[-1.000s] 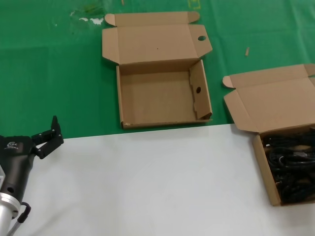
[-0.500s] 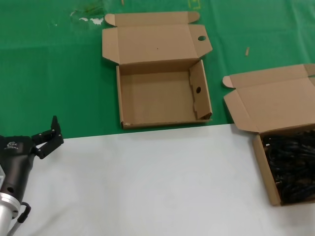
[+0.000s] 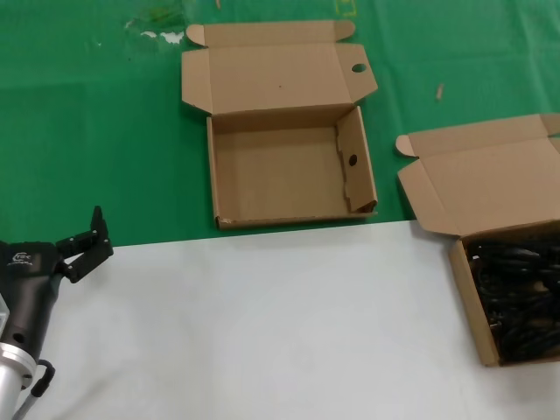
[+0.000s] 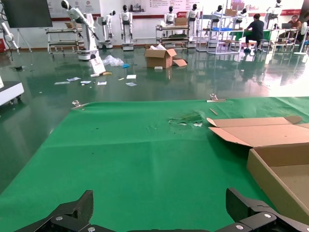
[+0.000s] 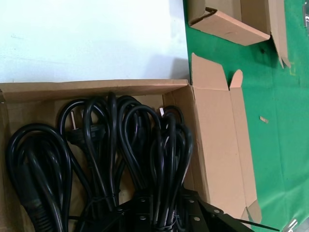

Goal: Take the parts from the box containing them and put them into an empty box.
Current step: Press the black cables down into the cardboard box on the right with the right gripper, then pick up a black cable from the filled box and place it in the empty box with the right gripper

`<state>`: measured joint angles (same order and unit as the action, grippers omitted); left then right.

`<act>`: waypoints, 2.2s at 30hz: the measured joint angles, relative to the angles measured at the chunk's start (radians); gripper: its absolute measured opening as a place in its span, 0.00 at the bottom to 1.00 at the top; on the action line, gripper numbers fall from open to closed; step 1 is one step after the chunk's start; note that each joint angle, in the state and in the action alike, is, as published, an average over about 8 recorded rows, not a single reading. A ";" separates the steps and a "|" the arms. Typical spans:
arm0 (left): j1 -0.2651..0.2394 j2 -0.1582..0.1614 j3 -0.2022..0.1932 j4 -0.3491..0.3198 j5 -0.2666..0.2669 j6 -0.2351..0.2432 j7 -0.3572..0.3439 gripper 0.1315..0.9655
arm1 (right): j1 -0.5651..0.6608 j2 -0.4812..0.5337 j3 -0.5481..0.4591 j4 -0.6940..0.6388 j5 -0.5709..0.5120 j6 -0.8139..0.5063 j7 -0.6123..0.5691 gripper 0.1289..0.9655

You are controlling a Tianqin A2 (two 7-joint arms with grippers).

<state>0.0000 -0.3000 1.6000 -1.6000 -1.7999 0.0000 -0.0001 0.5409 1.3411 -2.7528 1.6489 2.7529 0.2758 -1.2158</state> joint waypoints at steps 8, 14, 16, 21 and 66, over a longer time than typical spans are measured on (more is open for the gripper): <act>0.000 0.000 0.000 0.000 0.000 0.000 0.000 1.00 | -0.003 0.031 0.010 0.045 0.000 0.026 0.005 0.13; 0.000 0.000 0.000 0.000 0.000 0.000 0.000 1.00 | -0.040 0.084 0.075 0.135 -0.001 0.056 0.030 0.10; 0.000 0.000 0.000 0.000 0.000 0.000 0.000 1.00 | -0.052 0.094 0.102 0.167 -0.001 0.065 0.036 0.10; 0.000 0.000 0.000 0.000 0.000 0.000 0.000 1.00 | -0.035 0.058 0.131 0.225 -0.001 0.088 0.015 0.10; 0.000 0.000 0.000 0.000 0.000 0.000 0.000 1.00 | 0.320 -0.708 0.000 -0.198 0.000 0.044 -0.319 0.15</act>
<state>0.0000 -0.3000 1.6001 -1.6000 -1.7995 0.0000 -0.0005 0.8610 0.6331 -2.7529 1.4514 2.7530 0.3202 -1.5350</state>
